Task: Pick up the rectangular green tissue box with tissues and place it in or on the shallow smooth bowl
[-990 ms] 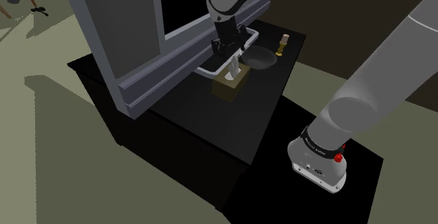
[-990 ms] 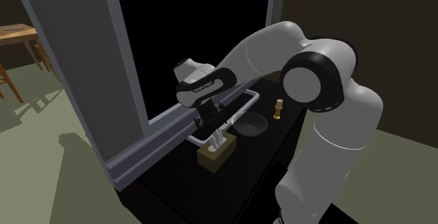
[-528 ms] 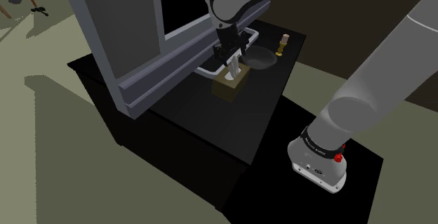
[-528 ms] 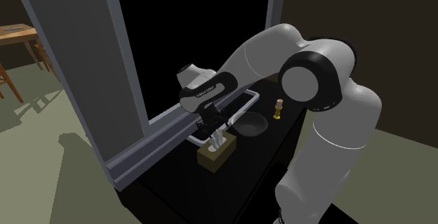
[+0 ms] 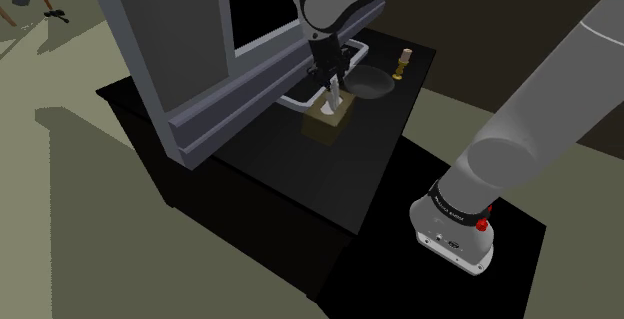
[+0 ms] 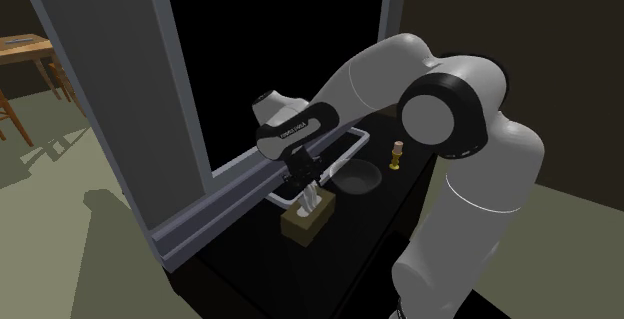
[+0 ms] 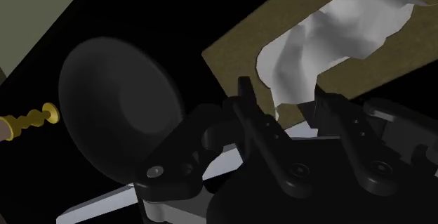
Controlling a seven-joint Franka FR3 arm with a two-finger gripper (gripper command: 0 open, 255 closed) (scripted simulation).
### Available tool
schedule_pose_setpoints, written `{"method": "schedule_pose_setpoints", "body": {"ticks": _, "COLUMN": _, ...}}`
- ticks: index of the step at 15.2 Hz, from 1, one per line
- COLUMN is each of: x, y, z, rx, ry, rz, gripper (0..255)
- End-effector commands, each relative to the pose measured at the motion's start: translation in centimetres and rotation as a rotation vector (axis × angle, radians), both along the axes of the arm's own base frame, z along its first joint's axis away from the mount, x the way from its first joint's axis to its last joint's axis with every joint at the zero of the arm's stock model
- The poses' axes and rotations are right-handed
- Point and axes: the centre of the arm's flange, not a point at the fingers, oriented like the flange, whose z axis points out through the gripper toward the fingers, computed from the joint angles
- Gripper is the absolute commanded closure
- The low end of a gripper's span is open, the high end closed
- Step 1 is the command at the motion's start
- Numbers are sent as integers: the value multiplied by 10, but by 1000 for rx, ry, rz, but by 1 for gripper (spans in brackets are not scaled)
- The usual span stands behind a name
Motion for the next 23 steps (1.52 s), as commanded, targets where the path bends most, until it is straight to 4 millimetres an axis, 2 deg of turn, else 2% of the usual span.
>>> {"method": "schedule_pose_setpoints", "body": {"ticks": 1, "x": -1, "y": 2, "z": -1, "rx": 4, "ry": 3, "rz": 1, "gripper": 255}}
{"method": "schedule_pose_setpoints", "body": {"ticks": 6, "x": 0, "y": 1, "z": -2, "rx": 3, "ry": 2, "rz": 1, "gripper": 255}}
{"method": "schedule_pose_setpoints", "body": {"ticks": 7, "x": 0, "y": 1, "z": -2, "rx": 3, "ry": 2, "rz": 1, "gripper": 0}}
{"method": "schedule_pose_setpoints", "body": {"ticks": 12, "x": -7, "y": 53, "z": 19, "rx": -138, "ry": 181, "rz": -41, "gripper": 0}}
{"method": "schedule_pose_setpoints", "body": {"ticks": 19, "x": -23, "y": 37, "z": -11, "rx": -138, "ry": 181, "rz": -41, "gripper": 0}}
{"method": "schedule_pose_setpoints", "body": {"ticks": 23, "x": -24, "y": 36, "z": -14, "rx": -138, "ry": 181, "rz": -41, "gripper": 0}}
